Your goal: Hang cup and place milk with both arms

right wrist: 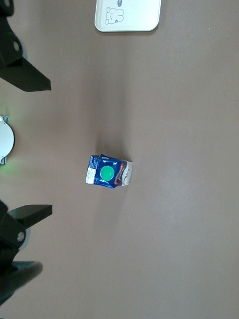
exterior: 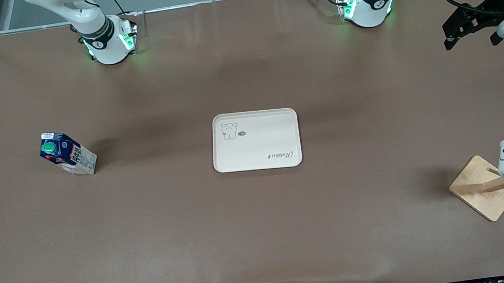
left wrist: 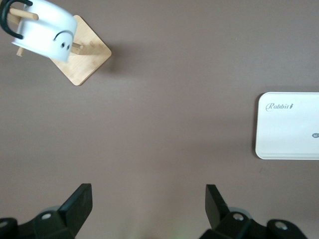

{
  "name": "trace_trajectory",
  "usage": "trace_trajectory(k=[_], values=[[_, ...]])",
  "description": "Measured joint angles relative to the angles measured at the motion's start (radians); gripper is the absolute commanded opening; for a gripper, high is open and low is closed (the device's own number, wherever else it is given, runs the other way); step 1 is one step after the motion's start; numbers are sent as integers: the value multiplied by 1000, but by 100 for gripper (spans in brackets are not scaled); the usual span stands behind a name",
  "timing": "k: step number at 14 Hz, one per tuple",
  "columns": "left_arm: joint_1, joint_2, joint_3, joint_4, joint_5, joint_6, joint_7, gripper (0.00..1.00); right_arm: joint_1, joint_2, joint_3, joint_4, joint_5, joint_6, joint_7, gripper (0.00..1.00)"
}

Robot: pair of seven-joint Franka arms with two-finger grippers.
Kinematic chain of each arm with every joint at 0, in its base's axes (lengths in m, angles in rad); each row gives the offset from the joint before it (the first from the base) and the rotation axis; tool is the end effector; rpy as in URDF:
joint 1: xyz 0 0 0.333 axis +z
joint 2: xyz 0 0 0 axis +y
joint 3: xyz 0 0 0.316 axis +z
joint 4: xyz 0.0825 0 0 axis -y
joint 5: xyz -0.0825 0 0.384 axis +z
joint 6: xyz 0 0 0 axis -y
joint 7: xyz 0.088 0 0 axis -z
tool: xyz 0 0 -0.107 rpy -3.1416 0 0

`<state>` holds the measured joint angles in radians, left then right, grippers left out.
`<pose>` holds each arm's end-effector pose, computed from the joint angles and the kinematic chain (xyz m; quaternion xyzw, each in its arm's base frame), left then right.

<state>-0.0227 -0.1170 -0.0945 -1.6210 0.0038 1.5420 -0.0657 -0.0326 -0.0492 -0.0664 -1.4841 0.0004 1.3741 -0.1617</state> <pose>0.5110 -0.0630 0.6606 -0.9995 0.0254 -0.0193 0.0057 0.5149 -0.0522 0.6742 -0.9990 -0.0315 0.0300 0.0058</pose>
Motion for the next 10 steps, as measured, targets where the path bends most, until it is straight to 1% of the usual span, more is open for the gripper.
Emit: trace_trajectory(k=[7, 10], values=[[1, 1, 4, 3, 7, -4, 0, 100, -1, 2, -4, -1, 0, 1, 0, 100], [2, 1, 8, 19, 10, -18, 0, 100, -1, 2, -6, -1, 0, 1, 0, 100]])
